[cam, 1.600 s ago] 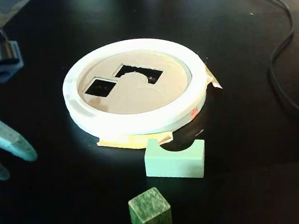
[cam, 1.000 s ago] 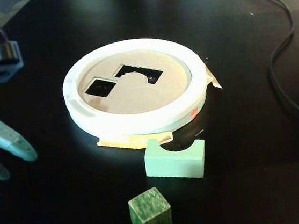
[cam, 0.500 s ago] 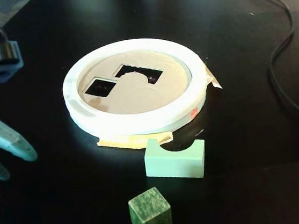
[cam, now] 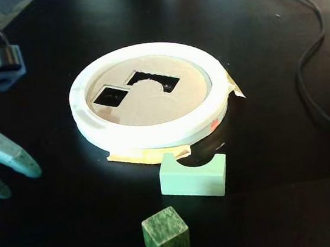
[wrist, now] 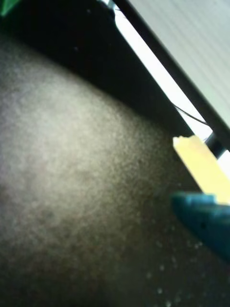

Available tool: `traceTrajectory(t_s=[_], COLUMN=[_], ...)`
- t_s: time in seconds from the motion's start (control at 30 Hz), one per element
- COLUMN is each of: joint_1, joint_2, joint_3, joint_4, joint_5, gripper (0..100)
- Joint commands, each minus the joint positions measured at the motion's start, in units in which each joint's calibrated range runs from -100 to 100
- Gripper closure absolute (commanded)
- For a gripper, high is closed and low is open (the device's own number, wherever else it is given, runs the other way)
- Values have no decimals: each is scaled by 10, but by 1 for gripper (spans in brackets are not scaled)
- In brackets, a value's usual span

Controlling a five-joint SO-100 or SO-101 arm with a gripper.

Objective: Pick up the square block and drop it in corresponding square shaped hole

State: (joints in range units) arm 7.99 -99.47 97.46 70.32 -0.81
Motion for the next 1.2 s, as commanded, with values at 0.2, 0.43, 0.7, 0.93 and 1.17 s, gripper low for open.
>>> traceTrajectory(t_s=[0.2,0.43,0.7,0.93,1.17], joint_1=[-10,-11,-10,-26,-26], joint_2=[-5,-4,65,414,871], joint_3=[-58,-119,-263,-534,-939], joint_4=[-102,-106,-106,-117,-23], joint_5=[2,1,-35,-91,-142], gripper=[24,23,23,23,24])
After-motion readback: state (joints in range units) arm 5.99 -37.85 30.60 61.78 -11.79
